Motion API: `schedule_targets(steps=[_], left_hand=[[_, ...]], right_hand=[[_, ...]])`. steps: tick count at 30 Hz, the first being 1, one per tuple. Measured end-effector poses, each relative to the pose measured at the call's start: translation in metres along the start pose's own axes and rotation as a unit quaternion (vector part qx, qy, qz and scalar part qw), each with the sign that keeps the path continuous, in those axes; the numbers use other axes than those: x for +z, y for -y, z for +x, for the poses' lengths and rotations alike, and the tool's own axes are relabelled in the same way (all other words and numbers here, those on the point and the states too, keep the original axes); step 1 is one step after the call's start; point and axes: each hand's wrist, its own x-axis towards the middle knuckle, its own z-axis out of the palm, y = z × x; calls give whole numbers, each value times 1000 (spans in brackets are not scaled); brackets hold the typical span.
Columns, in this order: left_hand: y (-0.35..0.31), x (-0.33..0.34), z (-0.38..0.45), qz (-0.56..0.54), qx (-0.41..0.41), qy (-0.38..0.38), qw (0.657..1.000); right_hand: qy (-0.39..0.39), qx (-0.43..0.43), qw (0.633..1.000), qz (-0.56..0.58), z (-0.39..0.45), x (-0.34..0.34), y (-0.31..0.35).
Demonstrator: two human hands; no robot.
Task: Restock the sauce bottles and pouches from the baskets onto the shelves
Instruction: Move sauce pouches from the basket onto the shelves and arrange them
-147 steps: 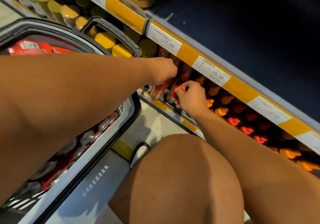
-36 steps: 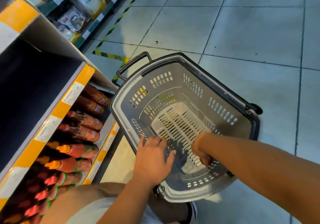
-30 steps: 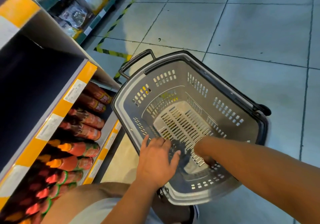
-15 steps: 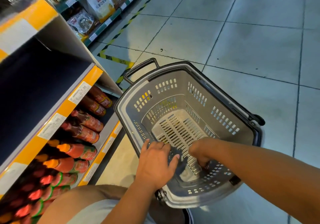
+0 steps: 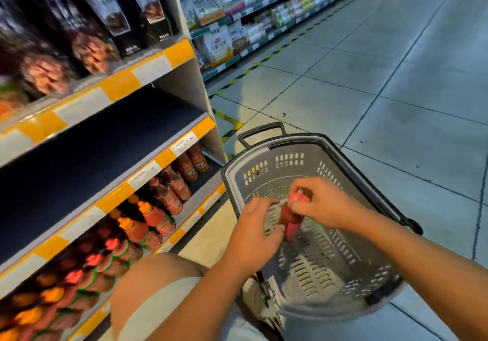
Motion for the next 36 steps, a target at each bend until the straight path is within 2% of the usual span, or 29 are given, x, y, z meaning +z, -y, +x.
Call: schedule_targets(steps=[4,7,14,17,19,22,24,26,29,31,33,36], left_hand=[[-15,-50,-23,-48,24,-54,997],[-24,-97,-44,-79,41,-106,990],[-27,-198,-111,-139,6,-213,967],[-17,-225,-151,-81,-21,-253,964],[-8,-237,-176,-36,-53,-307,950],[14,-254,-215,-72,-96,-364,923],[34,-263,-243,-192,-115,-370,902],[52,-270,-271,-322,-111,-373,863],[79,-279,-312,-434,-92,-336,831],[93,-285,-338,-452,-95,-310,831],[105,-289,-359,-439,-109,-322,832],[116,-292,-376,-309,-151,-427,836]], right_hand=[[-67,-65,993,71,4,-25,65],[-77,-117,984,107,11,-31,119],[-26,-194,966,169,34,8,252],[-3,-207,955,211,38,41,310],[19,-209,951,225,38,65,346],[80,-241,949,188,33,99,392],[153,-266,938,163,30,120,415],[221,-281,924,137,28,142,434],[301,-293,901,108,24,180,457],[320,-310,890,95,18,207,470],[300,-346,886,74,12,232,484],[273,-413,868,29,0,267,502]])
